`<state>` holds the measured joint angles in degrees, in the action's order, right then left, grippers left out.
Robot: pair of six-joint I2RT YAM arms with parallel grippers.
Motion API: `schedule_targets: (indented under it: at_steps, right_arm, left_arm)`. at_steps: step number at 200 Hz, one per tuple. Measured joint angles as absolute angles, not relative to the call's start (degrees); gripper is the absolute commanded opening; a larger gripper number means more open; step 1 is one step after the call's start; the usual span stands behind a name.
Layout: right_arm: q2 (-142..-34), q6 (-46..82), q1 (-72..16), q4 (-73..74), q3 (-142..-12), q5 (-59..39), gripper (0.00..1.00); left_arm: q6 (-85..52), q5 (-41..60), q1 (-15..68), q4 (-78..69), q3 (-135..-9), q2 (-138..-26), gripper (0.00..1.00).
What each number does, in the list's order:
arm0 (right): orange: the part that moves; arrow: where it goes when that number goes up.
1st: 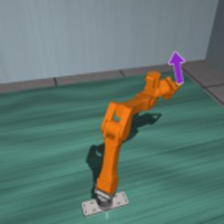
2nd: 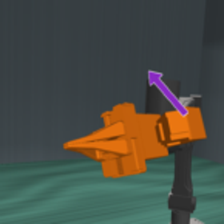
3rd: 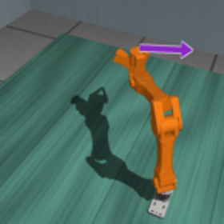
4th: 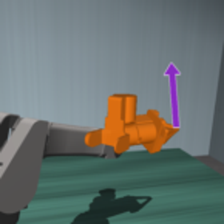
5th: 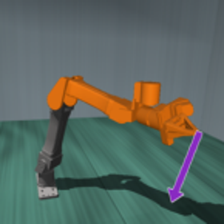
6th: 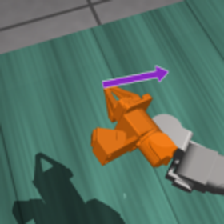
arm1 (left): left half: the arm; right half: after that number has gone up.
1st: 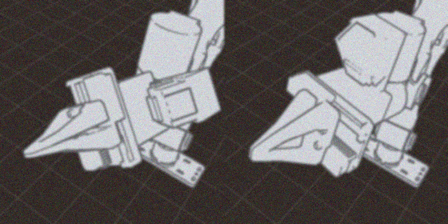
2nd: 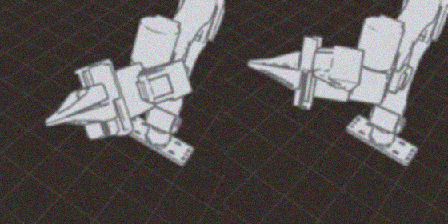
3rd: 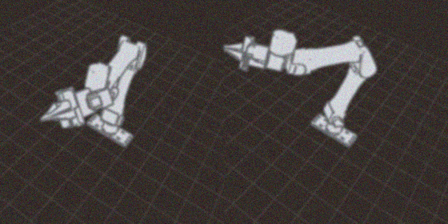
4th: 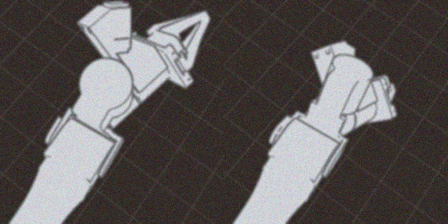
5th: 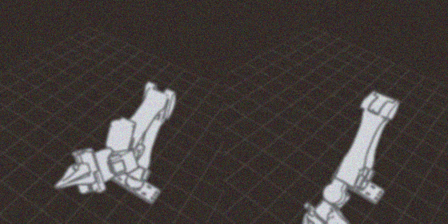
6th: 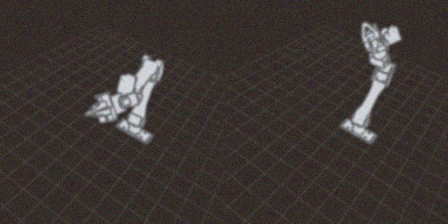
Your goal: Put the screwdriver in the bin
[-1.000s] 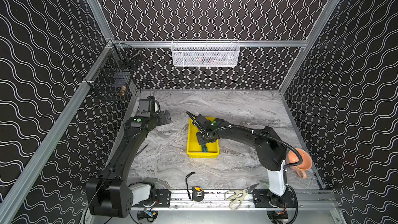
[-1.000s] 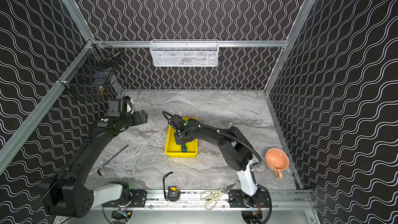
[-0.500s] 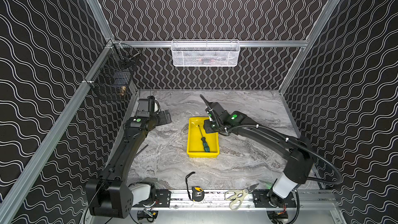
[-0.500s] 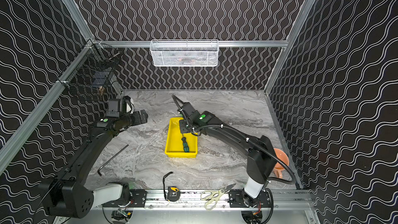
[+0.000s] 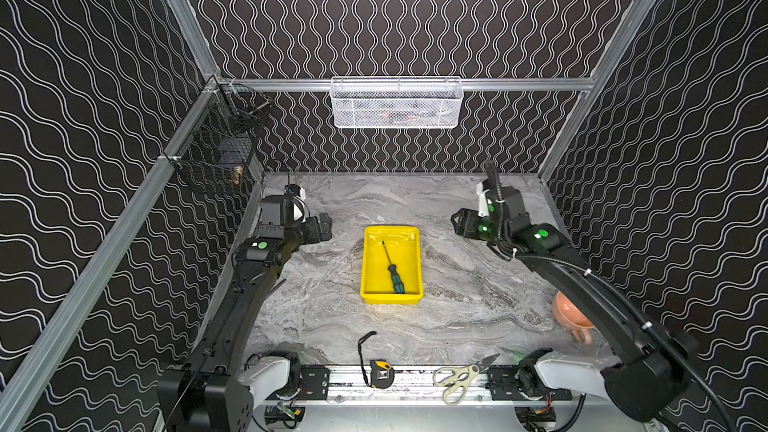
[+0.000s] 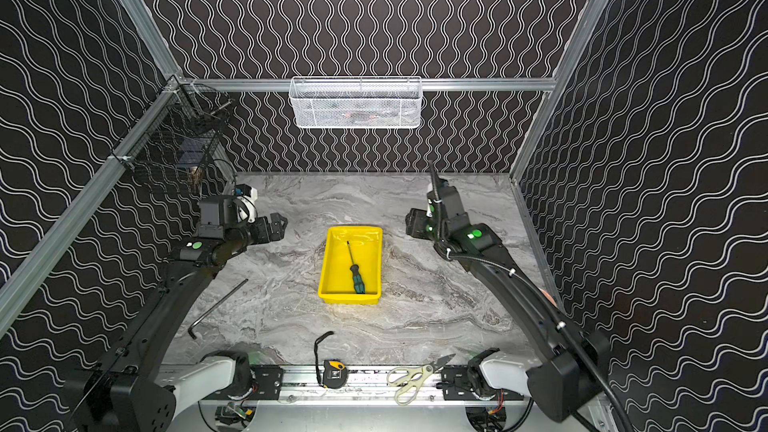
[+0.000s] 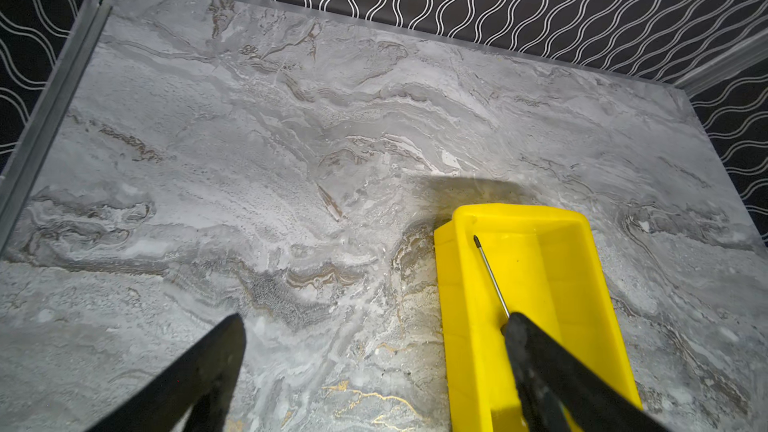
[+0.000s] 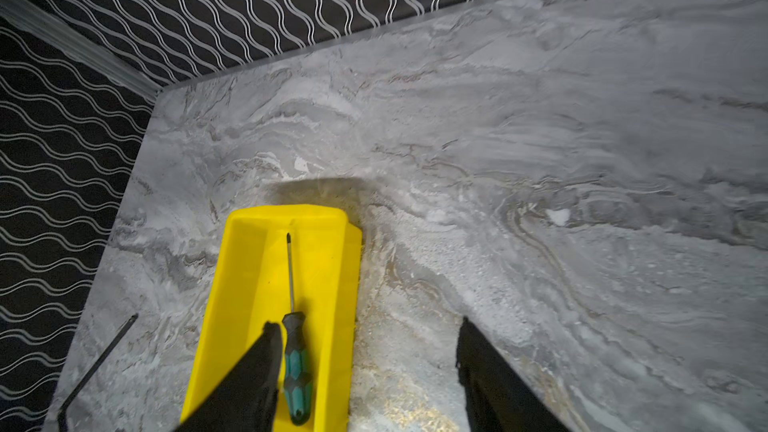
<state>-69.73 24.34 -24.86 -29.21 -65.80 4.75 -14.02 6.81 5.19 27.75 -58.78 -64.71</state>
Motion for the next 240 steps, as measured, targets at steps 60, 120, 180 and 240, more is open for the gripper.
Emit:
schedule_targets:
  at_steps: [60, 120, 180, 240]
  right_arm:
    - [-60.49, 23.64, -13.19, -22.55, -52.84, 9.96, 1.00]
    - [-54.87, 24.67, -8.16, -16.69, -44.45, 16.69, 0.99]
    - [-55.83, 16.86, -7.81, -6.85, -38.94, 19.79, 0.99]
    - [-57.21, 3.92, -7.33, 16.21, -22.96, 18.33, 0.99]
  left_arm:
    - [-10.94, 4.19, 5.19, 22.59, -52.86, -60.05, 0.99]
    - [-2.59, -0.93, 5.21, 3.68, -33.39, -49.36, 0.99]
    - [0.03, -1.28, 5.21, -18.70, -20.60, -53.65, 0.99]
    - [1.61, -8.86, 5.19, -35.14, -15.42, -64.45, 0.99]
